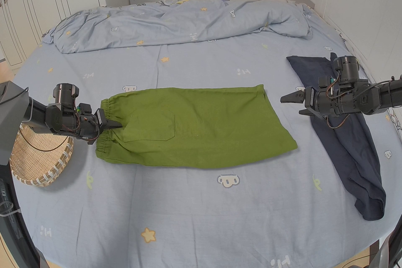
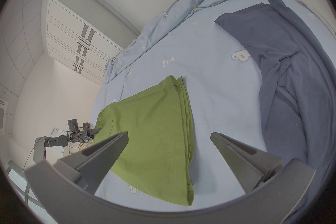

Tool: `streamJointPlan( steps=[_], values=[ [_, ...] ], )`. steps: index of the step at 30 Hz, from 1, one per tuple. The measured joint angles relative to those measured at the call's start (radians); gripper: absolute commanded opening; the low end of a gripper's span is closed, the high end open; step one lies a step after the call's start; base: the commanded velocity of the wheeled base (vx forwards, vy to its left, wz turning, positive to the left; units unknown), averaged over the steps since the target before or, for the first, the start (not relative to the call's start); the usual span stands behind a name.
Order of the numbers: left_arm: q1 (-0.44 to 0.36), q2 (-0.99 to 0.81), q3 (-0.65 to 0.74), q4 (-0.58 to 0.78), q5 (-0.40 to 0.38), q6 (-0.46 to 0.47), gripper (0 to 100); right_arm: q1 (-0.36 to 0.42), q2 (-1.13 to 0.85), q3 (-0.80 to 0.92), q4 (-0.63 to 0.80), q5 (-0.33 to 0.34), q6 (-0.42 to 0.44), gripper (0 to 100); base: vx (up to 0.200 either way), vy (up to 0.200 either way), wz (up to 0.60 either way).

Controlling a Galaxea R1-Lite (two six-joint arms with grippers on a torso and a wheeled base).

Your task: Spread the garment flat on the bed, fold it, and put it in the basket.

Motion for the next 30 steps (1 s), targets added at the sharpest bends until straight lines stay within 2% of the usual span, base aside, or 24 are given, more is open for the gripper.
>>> streamJointPlan(
  steps=[12,20,27,30],
  values=[
    [-0.002,-0.05,0.004,0.011,-0.002,-0.037,0,0.007,0.053,0.02,0.015,0.0,-0.012,100,0.0,0.0,0.0],
    [-0.001,-0.066,0.005,0.011,-0.003,-0.037,0,0.037,0.125,0.017,0.039,0.008,-0.057,100,0.0,0.0,0.0],
    [-0.001,-0.067,0.003,0.01,-0.003,-0.036,0,0.05,0.152,0.021,0.032,0.09,-0.054,100,0.0,0.0,0.0],
    [-0.001,-0.067,0.003,0.01,-0.003,-0.036,0,0.053,0.154,0.029,0.029,0.103,-0.054,100,0.0,0.0,0.0]
  ],
)
